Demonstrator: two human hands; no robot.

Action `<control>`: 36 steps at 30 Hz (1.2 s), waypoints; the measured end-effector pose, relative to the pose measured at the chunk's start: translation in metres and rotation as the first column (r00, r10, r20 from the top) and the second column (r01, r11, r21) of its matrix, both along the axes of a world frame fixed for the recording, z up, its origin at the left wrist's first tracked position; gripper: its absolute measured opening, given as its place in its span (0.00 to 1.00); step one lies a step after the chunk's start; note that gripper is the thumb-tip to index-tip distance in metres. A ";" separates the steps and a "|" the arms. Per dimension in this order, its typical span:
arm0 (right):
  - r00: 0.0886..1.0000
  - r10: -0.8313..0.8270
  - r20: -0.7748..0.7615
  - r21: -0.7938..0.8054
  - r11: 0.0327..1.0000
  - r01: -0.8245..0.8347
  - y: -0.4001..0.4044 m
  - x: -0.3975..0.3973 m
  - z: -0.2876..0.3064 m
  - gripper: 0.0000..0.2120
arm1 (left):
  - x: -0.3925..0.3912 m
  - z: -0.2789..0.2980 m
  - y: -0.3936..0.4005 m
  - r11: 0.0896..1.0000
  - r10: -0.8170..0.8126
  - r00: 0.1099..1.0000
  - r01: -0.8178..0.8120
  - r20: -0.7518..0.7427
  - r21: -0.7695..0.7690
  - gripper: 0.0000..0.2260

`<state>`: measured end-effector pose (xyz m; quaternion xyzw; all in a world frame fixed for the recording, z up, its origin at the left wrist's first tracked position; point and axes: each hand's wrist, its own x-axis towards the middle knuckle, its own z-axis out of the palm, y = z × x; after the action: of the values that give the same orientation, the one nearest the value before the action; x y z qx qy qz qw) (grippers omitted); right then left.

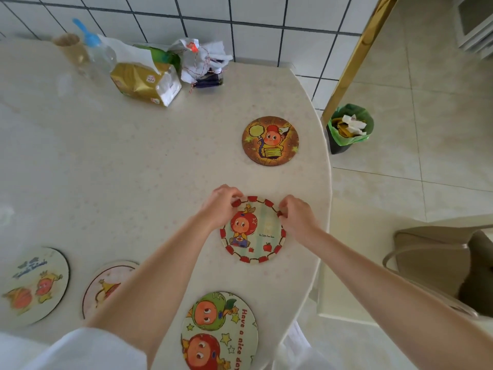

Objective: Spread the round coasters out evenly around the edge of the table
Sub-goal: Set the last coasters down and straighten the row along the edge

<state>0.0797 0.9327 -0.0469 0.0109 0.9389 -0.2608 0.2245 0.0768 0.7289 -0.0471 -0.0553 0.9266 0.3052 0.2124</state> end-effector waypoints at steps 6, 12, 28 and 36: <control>0.992 -0.085 -0.093 -0.001 0.996 0.085 -0.018 0.057 0.008 0.16 | 0.084 -0.001 -0.029 0.981 0.169 0.985 -0.167 -0.020 0.095 0.15; 0.954 -0.299 -0.005 -0.122 0.947 0.297 -0.051 0.171 -0.002 0.13 | 0.190 -0.014 -0.060 0.965 0.133 0.991 -0.133 0.013 0.226 0.13; 0.454 -0.831 0.321 -0.205 0.407 0.890 -0.103 0.339 0.014 0.19 | 0.250 0.015 -0.095 0.992 -0.058 0.996 0.064 -0.061 0.107 0.18; 0.227 -0.838 0.496 -0.156 0.172 0.973 -0.104 0.326 0.003 0.07 | 0.259 0.009 -0.174 0.864 0.421 0.905 -0.421 -0.060 -0.276 0.21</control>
<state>0.4053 0.8285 -0.0436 0.5632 0.6058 -0.5403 0.1546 0.3359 0.5548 -0.0383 -0.2862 0.9259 0.2086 0.1318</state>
